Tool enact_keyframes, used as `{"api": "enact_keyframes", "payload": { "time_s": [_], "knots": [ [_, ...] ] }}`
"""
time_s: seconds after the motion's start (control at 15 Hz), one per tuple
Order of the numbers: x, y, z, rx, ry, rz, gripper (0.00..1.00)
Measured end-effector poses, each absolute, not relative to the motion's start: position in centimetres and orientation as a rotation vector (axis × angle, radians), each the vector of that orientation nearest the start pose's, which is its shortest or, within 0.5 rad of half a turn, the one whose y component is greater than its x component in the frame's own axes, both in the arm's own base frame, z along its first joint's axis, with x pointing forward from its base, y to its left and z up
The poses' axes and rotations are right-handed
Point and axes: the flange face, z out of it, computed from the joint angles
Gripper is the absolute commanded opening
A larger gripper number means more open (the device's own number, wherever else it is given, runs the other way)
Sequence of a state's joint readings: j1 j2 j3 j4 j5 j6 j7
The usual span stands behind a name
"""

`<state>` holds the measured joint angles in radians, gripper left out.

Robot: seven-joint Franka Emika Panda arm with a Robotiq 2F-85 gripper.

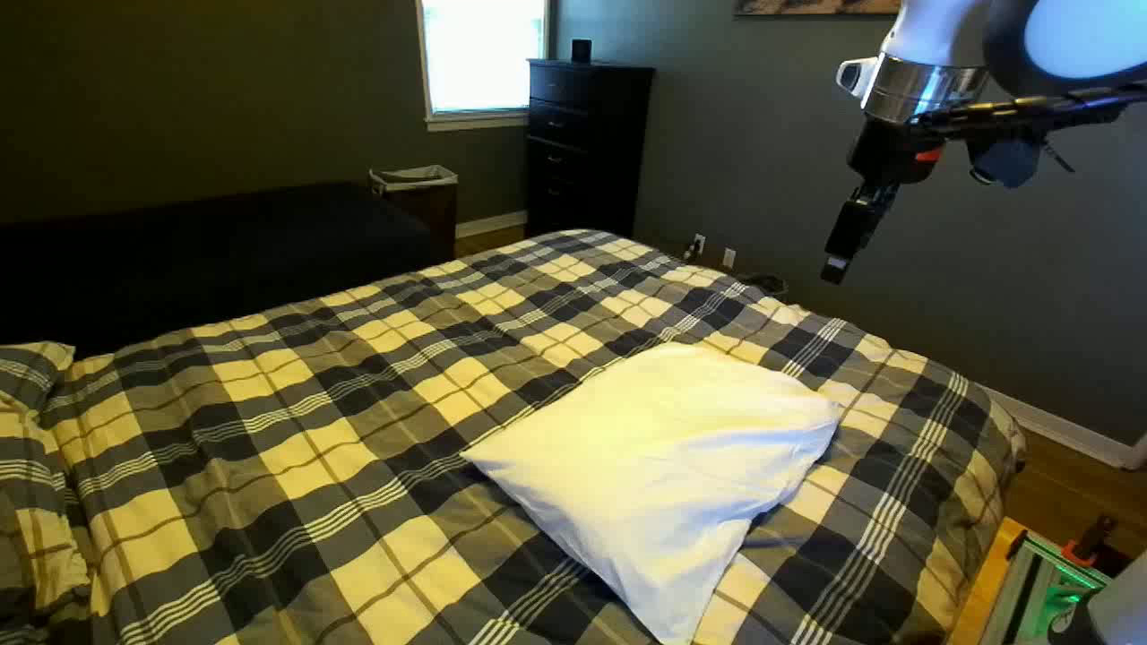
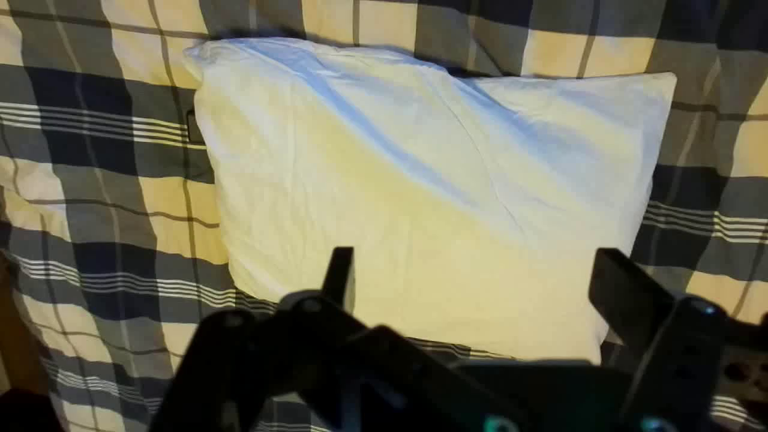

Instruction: Put the remote on the pillow

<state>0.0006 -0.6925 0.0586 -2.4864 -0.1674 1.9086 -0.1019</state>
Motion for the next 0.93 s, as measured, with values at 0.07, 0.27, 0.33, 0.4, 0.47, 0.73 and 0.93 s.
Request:
{"api": "enact_keyframes", "payload": {
  "time_s": [0.07, 0.27, 0.33, 0.4, 0.47, 0.73, 0.93],
  "knots": [
    [35.4, 1.2, 52.9, -3.322, -0.327, -0.179, 1.00],
    [35.4, 1.2, 52.9, -3.322, -0.327, -0.180, 1.00],
    [35.4, 1.2, 52.9, -3.322, -0.327, -0.180, 1.00],
    [35.5, 1.0, 52.9, -3.321, -0.304, -0.179, 1.00],
    [35.6, 0.5, 52.7, -3.320, -0.250, -0.173, 1.00],
    [36.8, -5.3, 50.4, -3.261, 0.060, -0.099, 1.00],
    [37.8, -10.9, 47.6, -3.202, 0.299, -0.072, 1.00]
  ]
}}
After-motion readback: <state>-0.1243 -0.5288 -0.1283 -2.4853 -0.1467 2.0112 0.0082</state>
